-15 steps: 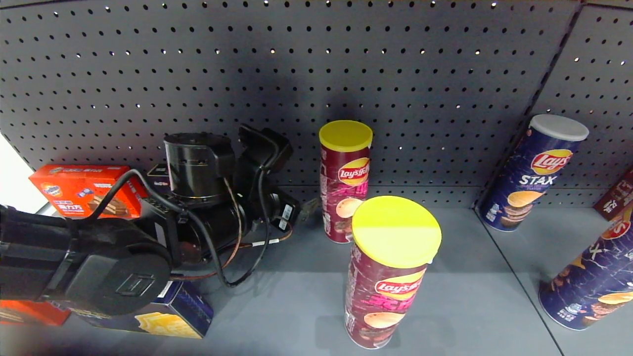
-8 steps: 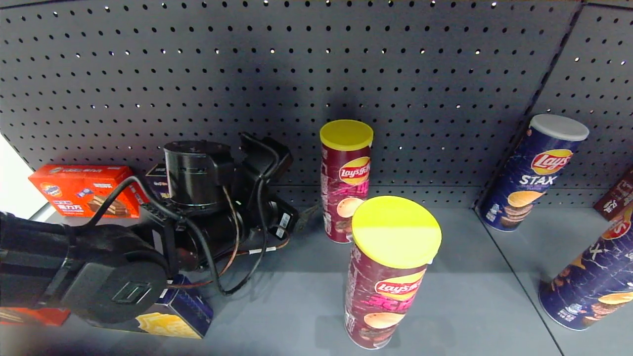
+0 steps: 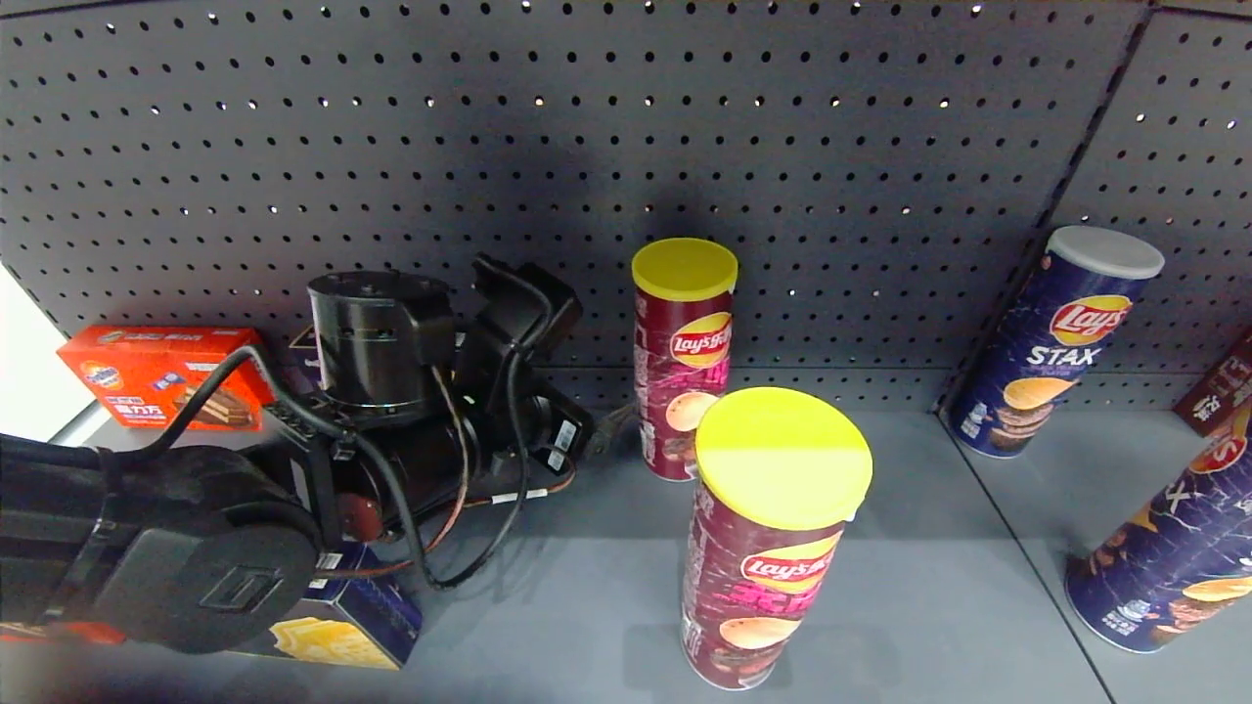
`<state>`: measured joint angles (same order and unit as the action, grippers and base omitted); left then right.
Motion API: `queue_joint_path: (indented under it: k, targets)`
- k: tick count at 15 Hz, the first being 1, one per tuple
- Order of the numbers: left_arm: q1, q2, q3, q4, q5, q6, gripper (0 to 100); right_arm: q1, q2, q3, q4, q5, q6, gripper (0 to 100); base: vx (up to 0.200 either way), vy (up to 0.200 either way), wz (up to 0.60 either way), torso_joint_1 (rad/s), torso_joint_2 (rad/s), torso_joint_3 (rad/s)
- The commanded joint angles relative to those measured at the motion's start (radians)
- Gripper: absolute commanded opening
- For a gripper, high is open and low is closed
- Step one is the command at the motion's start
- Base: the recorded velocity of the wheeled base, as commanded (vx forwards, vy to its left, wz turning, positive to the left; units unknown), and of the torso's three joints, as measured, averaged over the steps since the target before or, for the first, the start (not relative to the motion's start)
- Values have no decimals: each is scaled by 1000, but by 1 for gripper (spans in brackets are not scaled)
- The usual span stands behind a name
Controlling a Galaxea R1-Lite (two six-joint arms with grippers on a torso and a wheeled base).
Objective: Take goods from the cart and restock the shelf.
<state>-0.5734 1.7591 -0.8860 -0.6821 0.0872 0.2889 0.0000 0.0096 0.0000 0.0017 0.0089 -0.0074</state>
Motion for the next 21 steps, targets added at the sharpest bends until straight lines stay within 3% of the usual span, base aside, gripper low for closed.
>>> queue_joint_path:
  k: [1, 21]
  targets:
    - [-2, 20, -18, 0, 0, -1, 100, 0, 0, 0, 0, 0, 0, 100, 0, 0, 0, 0, 0, 0]
    - [3, 66, -44, 0, 3, -5, 100, 0, 1, 0, 0, 0, 0, 100, 0, 0, 0, 0, 0, 0]
